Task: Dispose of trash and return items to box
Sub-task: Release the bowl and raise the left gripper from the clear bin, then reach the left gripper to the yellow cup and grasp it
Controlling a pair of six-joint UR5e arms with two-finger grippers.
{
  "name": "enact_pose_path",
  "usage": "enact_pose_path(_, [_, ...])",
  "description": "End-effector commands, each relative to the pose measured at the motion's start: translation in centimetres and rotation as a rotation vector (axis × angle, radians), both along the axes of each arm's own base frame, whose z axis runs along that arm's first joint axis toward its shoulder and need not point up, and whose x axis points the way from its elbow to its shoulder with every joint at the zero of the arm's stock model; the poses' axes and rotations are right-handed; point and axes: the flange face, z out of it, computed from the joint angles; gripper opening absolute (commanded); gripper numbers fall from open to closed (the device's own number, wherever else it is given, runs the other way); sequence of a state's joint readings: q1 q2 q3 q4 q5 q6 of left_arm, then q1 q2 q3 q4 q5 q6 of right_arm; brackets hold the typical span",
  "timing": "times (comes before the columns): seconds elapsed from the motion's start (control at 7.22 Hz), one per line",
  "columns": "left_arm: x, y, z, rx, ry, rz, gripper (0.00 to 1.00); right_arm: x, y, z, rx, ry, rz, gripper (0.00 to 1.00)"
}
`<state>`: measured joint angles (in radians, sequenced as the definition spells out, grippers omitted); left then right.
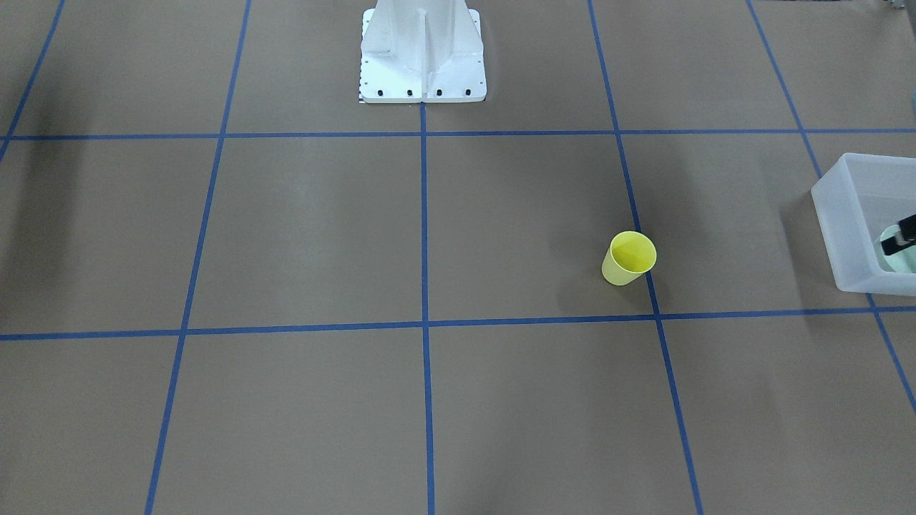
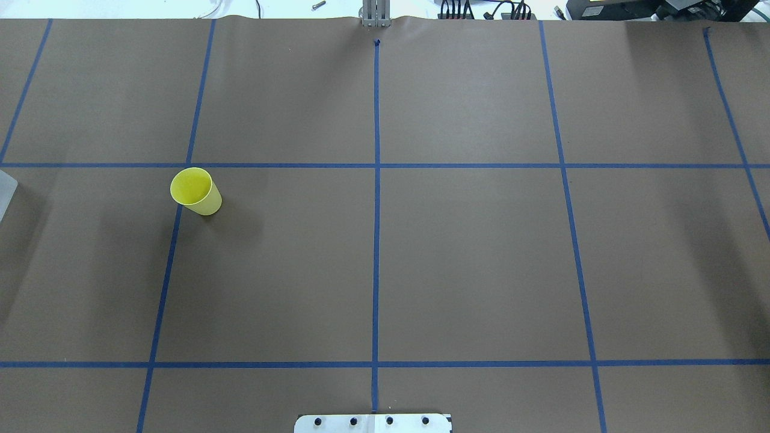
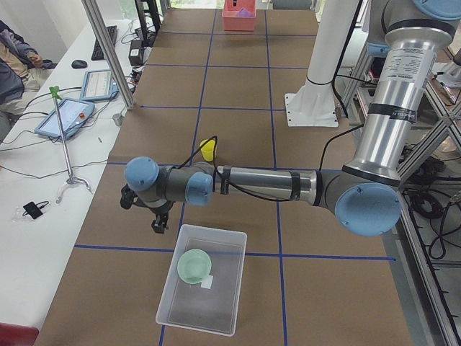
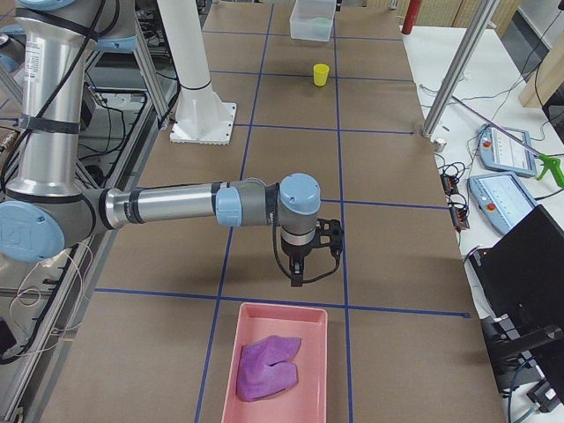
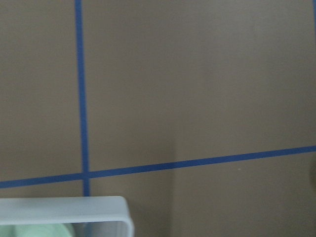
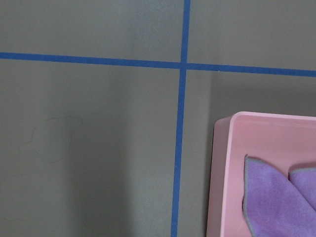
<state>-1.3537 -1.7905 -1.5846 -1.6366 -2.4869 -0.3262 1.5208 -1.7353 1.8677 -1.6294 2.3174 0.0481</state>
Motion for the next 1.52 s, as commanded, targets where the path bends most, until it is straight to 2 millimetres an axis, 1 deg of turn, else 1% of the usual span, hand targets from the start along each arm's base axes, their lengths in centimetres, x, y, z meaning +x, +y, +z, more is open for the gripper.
enact_pose_path(0.0, [12.6, 5.2, -9.8, -0.077, -0.028, -0.035, 0.99, -0.1, 0.0, -0.2, -0.009, -0.013, 0.010, 1.00])
enact_pose_path(0.14, [16.3, 7.6, -12.5, -0.079, -0.048, -0.049, 0.99, -0.1, 0.0, -0.2, -0.007, -0.012, 0.010, 1.00])
enact_pose_path(0.28, [19.2, 8.7, -12.9, -0.090, -0.066, -0.040, 0.99, -0.4, -0.1, -0.1, -0.008, -0.012, 0.005, 1.00])
enact_pose_path(0.42, [20.6, 8.4, -13.8, -0.076, -0.066, -0.032, 0.98, -0.8, -0.1, -0.6, -0.017, -0.015, 0.017, 1.00])
enact_pose_path(0.55, [21.7, 7.0, -13.8, -0.083, -0.071, -0.030, 0.98, -1.6, -0.2, -1.2, -0.029, -0.015, 0.024, 1.00])
enact_pose_path(0.69, [22.9, 5.4, -13.8, -0.091, -0.077, -0.030, 0.98, -1.7, -0.1, -1.1, -0.032, -0.014, 0.022, 1.00])
enact_pose_path(0.97, [23.6, 4.5, -11.7, -0.105, -0.096, -0.047, 0.98, -1.8, -0.2, -1.1, -0.031, -0.010, 0.020, 1.00])
enact_pose_path(1.11, [25.1, 4.8, -10.7, -0.106, -0.088, -0.040, 0.98, -1.8, -0.2, -1.1, -0.029, -0.007, 0.019, 1.00])
enact_pose_path(1.25, [25.7, 4.6, -9.9, -0.116, -0.073, -0.054, 0.98, -1.7, -0.1, -1.0, -0.029, -0.005, 0.018, 1.00])
enact_pose_path(1.39, [26.8, 5.1, -9.7, -0.118, -0.062, -0.049, 0.98, -1.7, 0.0, -0.9, -0.032, -0.005, 0.018, 1.00])
